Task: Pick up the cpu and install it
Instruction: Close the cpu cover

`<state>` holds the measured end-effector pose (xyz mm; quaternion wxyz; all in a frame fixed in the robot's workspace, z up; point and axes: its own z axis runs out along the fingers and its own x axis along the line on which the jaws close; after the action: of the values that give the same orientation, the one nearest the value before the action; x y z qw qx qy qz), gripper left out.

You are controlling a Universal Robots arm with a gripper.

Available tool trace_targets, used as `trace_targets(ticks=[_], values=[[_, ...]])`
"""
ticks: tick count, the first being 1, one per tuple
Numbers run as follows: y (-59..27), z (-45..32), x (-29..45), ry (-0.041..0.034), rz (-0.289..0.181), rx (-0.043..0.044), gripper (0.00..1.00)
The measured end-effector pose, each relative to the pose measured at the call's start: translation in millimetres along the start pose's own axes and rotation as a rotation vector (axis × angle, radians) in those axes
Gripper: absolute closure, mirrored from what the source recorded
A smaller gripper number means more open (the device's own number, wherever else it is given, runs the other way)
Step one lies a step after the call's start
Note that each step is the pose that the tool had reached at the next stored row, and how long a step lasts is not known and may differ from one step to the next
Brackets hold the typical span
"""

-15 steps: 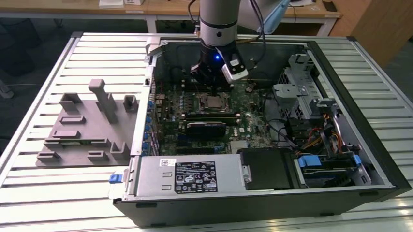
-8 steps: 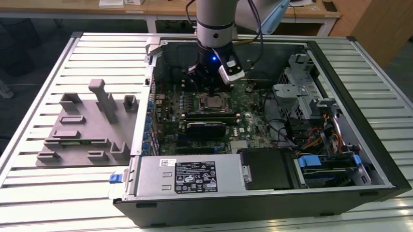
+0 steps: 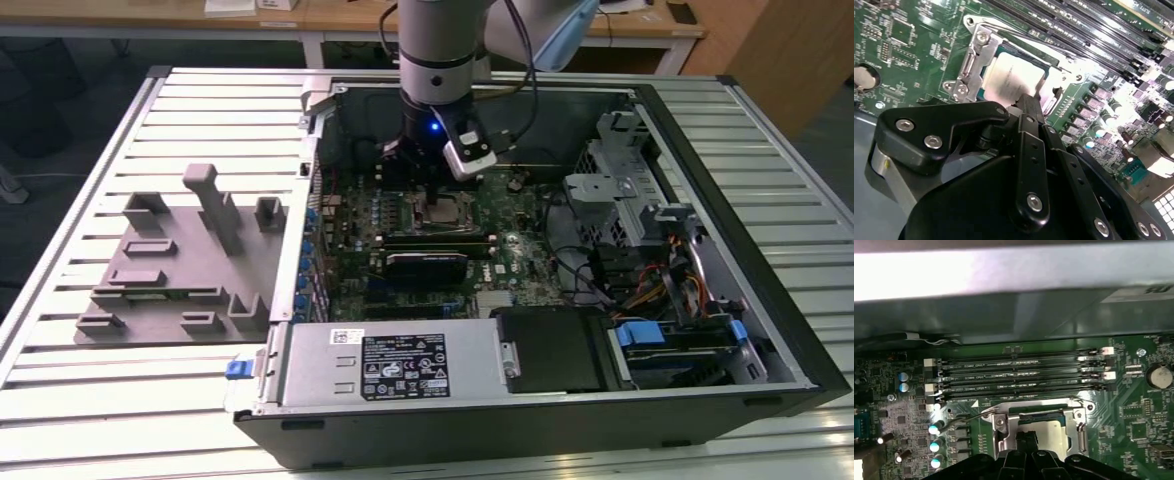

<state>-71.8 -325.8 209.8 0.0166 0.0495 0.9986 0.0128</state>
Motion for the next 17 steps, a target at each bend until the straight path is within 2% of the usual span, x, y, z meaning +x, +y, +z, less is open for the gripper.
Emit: trace_targets(ticks=[17], values=[[-5.0, 7.2, 11.1, -0.0005, 0.017, 0.0007, 0.89]])
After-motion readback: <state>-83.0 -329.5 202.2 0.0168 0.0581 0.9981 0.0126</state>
